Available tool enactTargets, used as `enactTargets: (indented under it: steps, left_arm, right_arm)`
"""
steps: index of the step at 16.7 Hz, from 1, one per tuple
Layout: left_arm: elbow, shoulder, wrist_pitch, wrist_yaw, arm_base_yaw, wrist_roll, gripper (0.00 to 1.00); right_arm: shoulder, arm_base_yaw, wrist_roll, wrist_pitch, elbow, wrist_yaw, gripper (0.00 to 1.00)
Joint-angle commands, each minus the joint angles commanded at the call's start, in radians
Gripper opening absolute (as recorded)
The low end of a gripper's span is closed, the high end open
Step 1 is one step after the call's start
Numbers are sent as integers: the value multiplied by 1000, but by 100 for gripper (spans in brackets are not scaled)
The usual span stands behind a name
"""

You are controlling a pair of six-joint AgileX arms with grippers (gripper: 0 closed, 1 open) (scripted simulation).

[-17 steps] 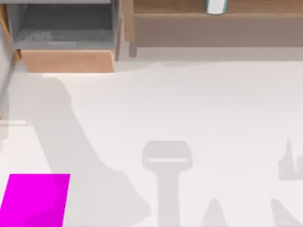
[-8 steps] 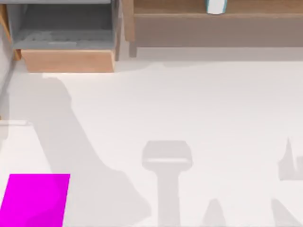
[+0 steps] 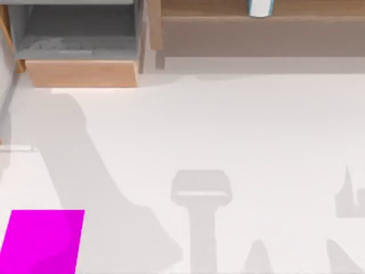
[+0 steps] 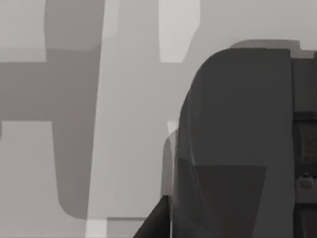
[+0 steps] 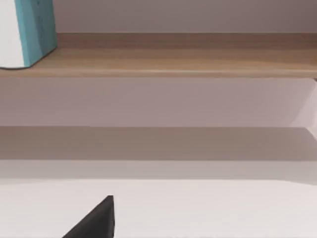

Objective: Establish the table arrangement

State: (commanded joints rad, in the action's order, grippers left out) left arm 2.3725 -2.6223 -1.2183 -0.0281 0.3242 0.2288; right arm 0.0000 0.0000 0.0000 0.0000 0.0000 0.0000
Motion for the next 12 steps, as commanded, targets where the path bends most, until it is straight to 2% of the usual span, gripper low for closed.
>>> enactTargets:
  steps: [6, 12]
  left_arm:
    - [-6, 31, -2, -5, 9, -7, 0]
    - [-174, 291, 53, -37, -2, -71, 0]
  right_arm:
    - [0, 0, 0, 0, 0, 0, 100]
    - [0, 0, 0, 0, 0, 0, 100]
